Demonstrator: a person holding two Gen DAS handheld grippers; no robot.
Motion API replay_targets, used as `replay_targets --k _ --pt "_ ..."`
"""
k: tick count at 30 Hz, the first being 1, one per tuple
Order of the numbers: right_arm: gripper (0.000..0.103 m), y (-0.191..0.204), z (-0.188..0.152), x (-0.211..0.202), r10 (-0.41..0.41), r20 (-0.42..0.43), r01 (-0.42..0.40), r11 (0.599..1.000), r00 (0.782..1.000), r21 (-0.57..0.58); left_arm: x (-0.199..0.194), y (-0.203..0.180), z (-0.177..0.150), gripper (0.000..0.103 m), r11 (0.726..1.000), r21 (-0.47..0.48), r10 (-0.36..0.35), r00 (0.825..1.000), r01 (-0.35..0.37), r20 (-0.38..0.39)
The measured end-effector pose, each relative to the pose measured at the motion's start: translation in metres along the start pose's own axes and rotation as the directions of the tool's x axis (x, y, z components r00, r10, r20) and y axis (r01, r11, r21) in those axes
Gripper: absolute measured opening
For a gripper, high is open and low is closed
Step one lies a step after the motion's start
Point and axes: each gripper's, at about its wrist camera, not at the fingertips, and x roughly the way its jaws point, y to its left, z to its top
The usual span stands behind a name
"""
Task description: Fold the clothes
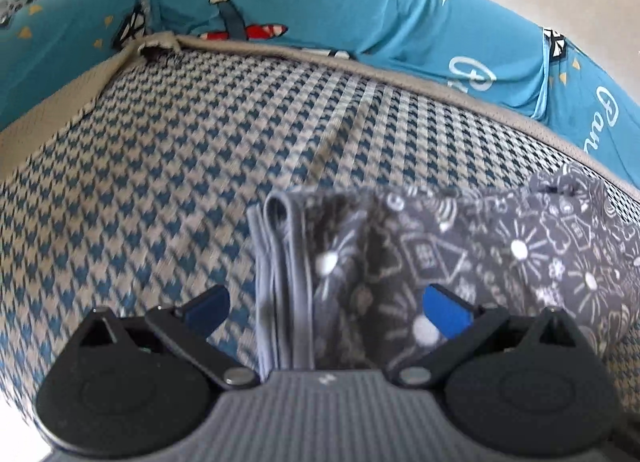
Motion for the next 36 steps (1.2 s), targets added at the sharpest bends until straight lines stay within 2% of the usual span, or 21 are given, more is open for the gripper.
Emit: replay_targets --k 1,3,7,16,21,25,34,36 --pt "0.033 0.003 0.0 0.001 0.001 0.006 -0.001 1.0 1.0 -0.02 -0.001 0.003 -0.002 0.103 1.0 -0.011 -0.005 1.0 0.005 -0.005" --pt "0.037 0.011 0.001 0.005 -0.005 0.016 0.006 0.997 1.0 -0.078 -0.003 0.008 -0.004 0.103 0.999 -0.032 -0.012 1.0 0.012 -0.011" --pt "0.037 0.031 -0.001 0.018 -0.018 0.023 0.022 0.977 1.0 -0.212 -0.007 0.013 -0.003 0.103 0.999 -0.047 -0.006 1.0 0.006 0.0" --pt "0.037 0.051 0.002 0.043 -0.024 0.033 0.035 0.924 0.999 -0.38 -0.009 0.028 0.003 0.103 0.993 -0.12 -0.005 1.0 0.005 0.0" --pt "0.04 0.058 -0.002 0.055 -0.031 0.029 0.041 0.895 0.999 -0.444 -0.007 0.035 0.004 0.103 0.986 -0.167 -0.008 1.0 0.006 -0.012" --pt "0.046 0.061 -0.005 0.061 -0.032 0.029 0.042 0.873 0.999 -0.486 -0.004 0.038 0.005 0.103 0.983 -0.181 -0.008 1.0 0.003 -0.025" --pt "0.046 0.064 -0.013 0.077 -0.064 0.07 0.092 0.838 0.995 -0.538 -0.002 0.042 0.008 0.103 0.982 -0.187 -0.005 1.0 0.001 -0.02" --pt "0.042 0.068 -0.017 0.075 -0.069 0.083 0.103 0.837 0.994 -0.537 -0.002 0.045 0.008 0.103 0.98 -0.199 0.011 1.0 -0.013 -0.011"
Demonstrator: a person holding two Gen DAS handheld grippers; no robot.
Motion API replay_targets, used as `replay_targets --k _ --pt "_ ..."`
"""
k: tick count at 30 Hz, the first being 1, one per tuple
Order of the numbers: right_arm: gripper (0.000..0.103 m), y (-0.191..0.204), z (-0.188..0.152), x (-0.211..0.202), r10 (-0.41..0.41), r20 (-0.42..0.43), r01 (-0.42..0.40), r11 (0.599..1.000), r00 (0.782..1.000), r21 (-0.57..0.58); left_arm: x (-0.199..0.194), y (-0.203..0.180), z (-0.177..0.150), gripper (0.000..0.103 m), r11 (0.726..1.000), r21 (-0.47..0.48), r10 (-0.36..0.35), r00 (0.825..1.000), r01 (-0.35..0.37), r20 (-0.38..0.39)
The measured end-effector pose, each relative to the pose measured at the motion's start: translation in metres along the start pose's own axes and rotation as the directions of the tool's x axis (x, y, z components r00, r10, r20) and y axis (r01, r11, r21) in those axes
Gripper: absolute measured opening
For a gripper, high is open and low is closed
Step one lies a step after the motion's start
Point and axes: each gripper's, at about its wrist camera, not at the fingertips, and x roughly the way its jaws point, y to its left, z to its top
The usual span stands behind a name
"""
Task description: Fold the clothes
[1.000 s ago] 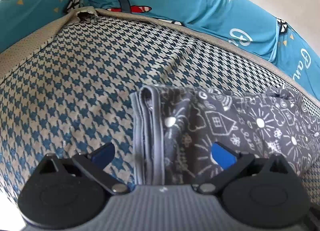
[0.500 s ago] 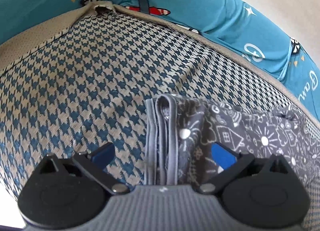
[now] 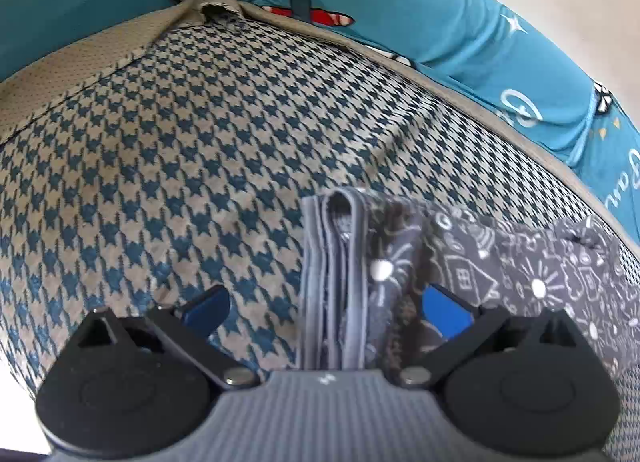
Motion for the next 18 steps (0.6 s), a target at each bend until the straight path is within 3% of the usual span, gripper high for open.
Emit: replay_targets --k 5,9,12,18 --pt "0.022 -0.01 0.0 -0.011 -0.008 0.013 0.006 0.995 1.0 0.101 -0.01 0.011 0.006 0.103 0.998 -0.053 0.042 0.996 -0.038 0.076" --pt "0.018 -0.035 0.003 -0.023 -0.039 0.04 0.028 0.97 0.998 0.241 -0.02 0.018 0.011 0.103 0.991 -0.121 0.071 0.987 -0.053 0.147" --pt "0.017 -0.058 0.003 -0.034 -0.101 0.057 0.074 0.931 0.993 0.358 -0.023 0.013 0.013 0.103 0.99 -0.121 0.091 0.98 -0.07 0.18" --pt "0.016 -0.108 -0.009 -0.065 -0.259 0.049 0.195 0.827 0.965 0.527 -0.017 -0.013 0.008 0.103 0.998 -0.057 0.036 0.979 -0.026 0.199"
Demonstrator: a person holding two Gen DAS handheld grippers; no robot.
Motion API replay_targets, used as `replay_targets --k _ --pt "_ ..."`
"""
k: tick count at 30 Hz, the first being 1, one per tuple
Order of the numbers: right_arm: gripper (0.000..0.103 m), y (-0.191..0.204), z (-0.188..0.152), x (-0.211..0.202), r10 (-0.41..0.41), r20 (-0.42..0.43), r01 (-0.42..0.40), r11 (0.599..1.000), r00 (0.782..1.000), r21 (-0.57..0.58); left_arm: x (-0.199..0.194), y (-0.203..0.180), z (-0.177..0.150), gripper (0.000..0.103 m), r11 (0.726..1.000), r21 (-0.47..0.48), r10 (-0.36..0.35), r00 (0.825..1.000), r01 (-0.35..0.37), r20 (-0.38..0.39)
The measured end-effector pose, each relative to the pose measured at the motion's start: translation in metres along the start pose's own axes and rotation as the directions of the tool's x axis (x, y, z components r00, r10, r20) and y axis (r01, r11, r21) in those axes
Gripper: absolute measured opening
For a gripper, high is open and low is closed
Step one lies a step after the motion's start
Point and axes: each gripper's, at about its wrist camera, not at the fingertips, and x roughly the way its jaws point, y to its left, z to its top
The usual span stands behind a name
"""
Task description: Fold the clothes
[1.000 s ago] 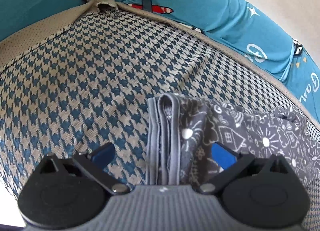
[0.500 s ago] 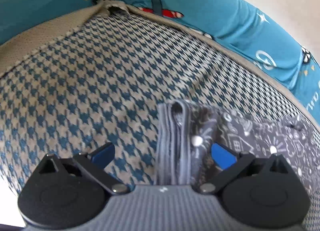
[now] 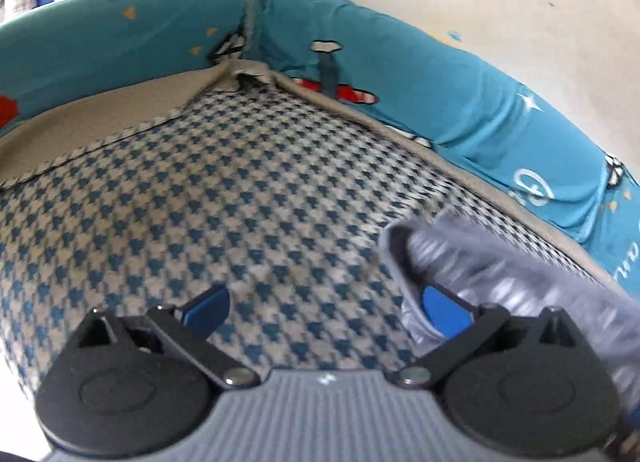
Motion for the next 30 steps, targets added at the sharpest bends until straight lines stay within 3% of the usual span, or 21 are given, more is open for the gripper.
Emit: replay_targets --k 3,5,7,10,13,18,21,22,23,26,28,30 --pt "0.016 -0.032 0.006 -0.011 -0.067 0.024 0.065 0.995 0.997 0.079 0.004 -0.015 -0.007 0.103 0.998 0.028 -0.048 0.999 0.048 -0.007" --pt "0.016 -0.055 0.01 -0.025 -0.126 0.037 0.121 0.987 0.991 0.108 0.007 -0.029 -0.013 0.103 0.992 0.051 -0.116 0.993 0.116 -0.006" --pt "0.016 -0.077 0.008 -0.036 -0.173 0.031 0.166 0.974 0.984 0.156 0.006 -0.045 -0.018 0.103 0.973 0.083 -0.214 0.977 0.214 -0.005" --pt "0.016 -0.104 -0.003 -0.051 -0.254 0.012 0.246 0.948 0.967 0.201 0.003 -0.071 -0.026 0.103 0.924 0.133 -0.359 0.933 0.359 -0.02" --pt "0.016 -0.135 -0.014 -0.057 -0.331 -0.014 0.325 0.916 0.943 0.234 0.009 -0.093 -0.036 0.103 0.862 0.138 -0.479 0.873 0.488 -0.093" --pt "0.015 -0.171 -0.041 -0.058 -0.439 -0.088 0.446 0.852 0.894 0.274 0.012 -0.128 -0.059 0.103 0.759 0.15 -0.6 0.771 0.633 -0.214" --pt "0.015 -0.192 -0.055 -0.061 -0.483 -0.144 0.502 0.797 0.864 0.335 0.016 -0.141 -0.067 0.103 0.668 0.108 -0.685 0.665 0.736 -0.296" --pt "0.015 -0.2 -0.06 -0.063 -0.491 -0.163 0.515 0.773 0.856 0.37 0.017 -0.145 -0.07 0.103 0.641 0.107 -0.703 0.638 0.76 -0.316" --pt "0.016 -0.207 -0.065 -0.065 -0.498 -0.183 0.527 0.747 0.847 0.404 0.018 -0.15 -0.074 0.103 0.63 0.125 -0.704 0.631 0.767 -0.327" --pt "0.016 -0.231 -0.086 -0.068 -0.496 -0.29 0.568 0.624 0.818 0.537 0.024 -0.161 -0.084 0.103 0.664 0.203 -0.646 0.689 0.719 -0.327" --pt "0.016 -0.244 -0.103 -0.068 -0.456 -0.364 0.575 0.525 0.812 0.627 0.032 -0.163 -0.086 0.103 0.684 0.189 -0.635 0.703 0.704 -0.32" --pt "0.018 -0.246 -0.108 -0.069 -0.434 -0.382 0.57 0.499 0.816 0.653 0.039 -0.167 -0.088 0.103 0.697 0.185 -0.628 0.714 0.693 -0.309"
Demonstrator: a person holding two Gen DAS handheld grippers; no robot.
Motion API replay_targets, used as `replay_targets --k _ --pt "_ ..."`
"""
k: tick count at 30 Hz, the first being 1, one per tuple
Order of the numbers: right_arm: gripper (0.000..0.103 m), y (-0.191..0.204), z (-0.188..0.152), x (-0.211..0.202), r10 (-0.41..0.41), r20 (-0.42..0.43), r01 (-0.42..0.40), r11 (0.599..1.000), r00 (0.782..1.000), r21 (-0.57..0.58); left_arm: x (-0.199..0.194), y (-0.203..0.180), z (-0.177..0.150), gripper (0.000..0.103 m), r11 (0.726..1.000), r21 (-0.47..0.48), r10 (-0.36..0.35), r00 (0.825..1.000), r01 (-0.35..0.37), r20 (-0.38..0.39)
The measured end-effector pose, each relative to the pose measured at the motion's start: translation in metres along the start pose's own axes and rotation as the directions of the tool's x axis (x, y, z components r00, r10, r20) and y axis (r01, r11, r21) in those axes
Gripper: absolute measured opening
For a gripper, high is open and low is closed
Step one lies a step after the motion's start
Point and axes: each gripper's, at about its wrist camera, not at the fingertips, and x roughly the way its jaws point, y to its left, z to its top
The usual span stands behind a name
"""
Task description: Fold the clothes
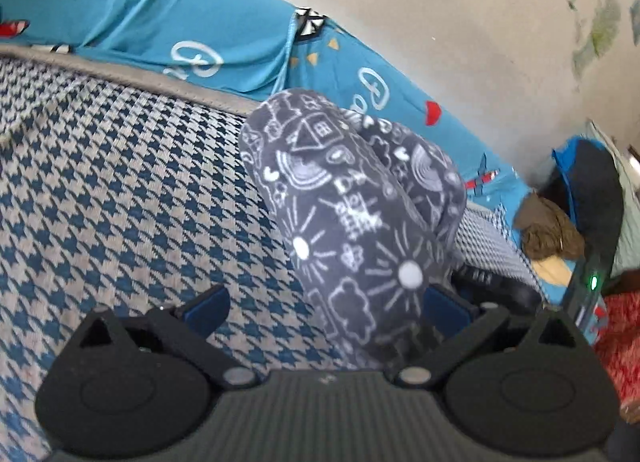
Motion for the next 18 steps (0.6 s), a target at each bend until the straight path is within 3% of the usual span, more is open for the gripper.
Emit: replay_targets --k 2,5,8,13,18 --pt "0.029 -0.005 -0.002 0.001 0.001 -0.023 0.0 0.999 1.0 0.034 0.005 -0.005 0.003 0.103 1.0 0.026 0.002 1.0 -0.003 0.024" --pt "0.034 -0.008 0.0 -0.005 -0.006 -0.012 0.007 0.998 1.0 0.066 0.015 -0.014 0.005 0.103 0.997 0.069 0.011 0.998 -0.015 0.055" --pt "0.038 -0.007 0.009 -0.002 -0.024 0.002 0.024 0.997 1.0 0.071 0.034 -0.027 0.0 0.103 0.99 0.118 0.078 0.996 -0.083 0.041" --pt "0.039 -0.002 0.029 -0.032 -0.067 0.131 0.065 0.998 0.989 0.023 0.039 -0.024 -0.006 0.103 0.984 0.104 0.142 0.989 -0.145 0.035" --pt "0.036 0.009 0.051 -0.038 0.182 0.136 -0.177 0.983 0.974 -0.052 0.032 -0.018 -0.004 0.103 0.982 0.095 0.16 0.987 -0.162 0.028"
